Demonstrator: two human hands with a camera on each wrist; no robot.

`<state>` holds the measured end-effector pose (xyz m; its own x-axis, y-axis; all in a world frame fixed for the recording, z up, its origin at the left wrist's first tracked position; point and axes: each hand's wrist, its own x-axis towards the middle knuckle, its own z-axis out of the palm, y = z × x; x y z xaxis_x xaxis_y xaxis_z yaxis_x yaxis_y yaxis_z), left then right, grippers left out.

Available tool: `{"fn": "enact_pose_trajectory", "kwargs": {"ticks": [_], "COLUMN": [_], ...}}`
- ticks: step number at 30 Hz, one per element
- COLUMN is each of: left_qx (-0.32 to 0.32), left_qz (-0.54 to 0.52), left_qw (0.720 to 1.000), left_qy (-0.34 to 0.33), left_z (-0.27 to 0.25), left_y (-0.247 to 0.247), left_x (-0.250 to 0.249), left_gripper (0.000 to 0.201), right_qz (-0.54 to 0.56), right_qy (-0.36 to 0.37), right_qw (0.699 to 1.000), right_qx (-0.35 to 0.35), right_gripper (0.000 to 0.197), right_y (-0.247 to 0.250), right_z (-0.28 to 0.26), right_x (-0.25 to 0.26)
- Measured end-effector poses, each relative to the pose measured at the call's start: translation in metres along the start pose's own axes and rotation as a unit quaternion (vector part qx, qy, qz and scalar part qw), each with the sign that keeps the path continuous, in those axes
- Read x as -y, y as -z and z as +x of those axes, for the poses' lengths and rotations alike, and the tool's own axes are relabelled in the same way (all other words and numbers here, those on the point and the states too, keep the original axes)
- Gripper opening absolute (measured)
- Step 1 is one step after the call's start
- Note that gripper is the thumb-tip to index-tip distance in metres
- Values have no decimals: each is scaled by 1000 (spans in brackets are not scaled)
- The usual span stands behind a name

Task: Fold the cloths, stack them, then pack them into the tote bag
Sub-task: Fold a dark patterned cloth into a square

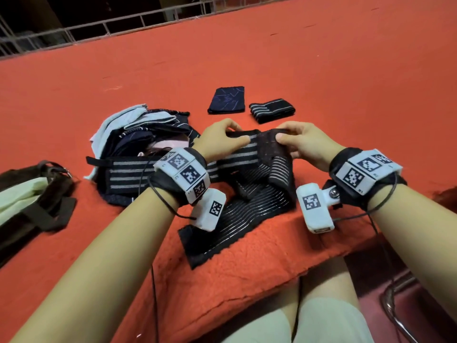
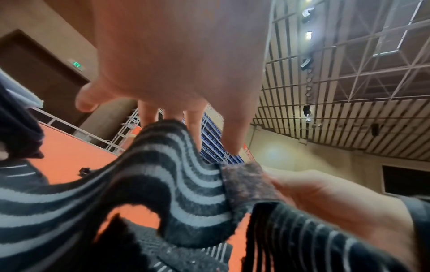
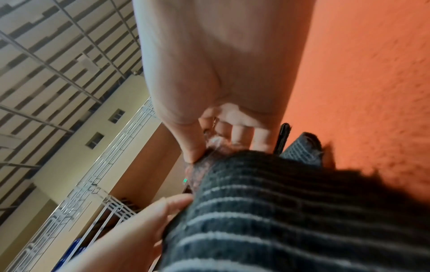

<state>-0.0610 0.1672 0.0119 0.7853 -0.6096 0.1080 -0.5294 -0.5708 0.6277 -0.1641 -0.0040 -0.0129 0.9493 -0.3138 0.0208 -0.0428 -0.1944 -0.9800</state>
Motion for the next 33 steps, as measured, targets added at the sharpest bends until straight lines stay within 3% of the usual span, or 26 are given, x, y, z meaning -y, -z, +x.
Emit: {"fn": "enact_pose_trajectory", "kwargs": {"ticks": [4,11,13,15,18,21,23,24,26,27,28,31,33], "left_qx": [64,95,93,86,13,-80,-134,-155,-177,-178,-175,-165,-161], "left_qz": [61,148,110,21,-94,-149,-172,-183,-211,-223,-233,-239,-237], "left_qw": [996,984,988,994,994,985,976,971,961,958,956,957,958], "left_qy": [-20,-38,-45,-61,-44,-23,-10,-3,4,12,18,26,30], "left_z": [-1,-1,2,7,14,20,24,24,24,23,22,20,17], "left_y": [-2,-10,-12,-9,-3,10,20,25,34,38,40,41,38], "left_x": [-10,-21,-21,-19,-16,-7,1,4,11,14,17,28,34], "left_gripper": [57,30,20,23,26,25,26,26,25,24,23,22,21], "right_qz": [-12,31,40,31,-48,-139,-258,-333,-447,-473,-473,-391,-396], "right_qy": [39,34,5,-21,-40,-26,-59,-107,-192,-200,-181,-78,-58], "right_qw": [999,999,999,998,995,989,954,924,865,852,858,917,909], "right_qx": [-5,19,30,58,72,-49,-144,-157,-123,-101,-83,15,117], "right_gripper": [18,19,28,44,53,46,38,35,28,26,26,27,37], "right_y": [-8,-5,-1,5,11,28,48,56,63,59,51,9,-24], "right_z": [1,-6,-7,-10,-13,-9,-5,-5,-7,-7,-9,-12,-15], "right_x": [5,3,0,-5,-11,-19,-26,-27,-23,-20,-13,4,7]}}
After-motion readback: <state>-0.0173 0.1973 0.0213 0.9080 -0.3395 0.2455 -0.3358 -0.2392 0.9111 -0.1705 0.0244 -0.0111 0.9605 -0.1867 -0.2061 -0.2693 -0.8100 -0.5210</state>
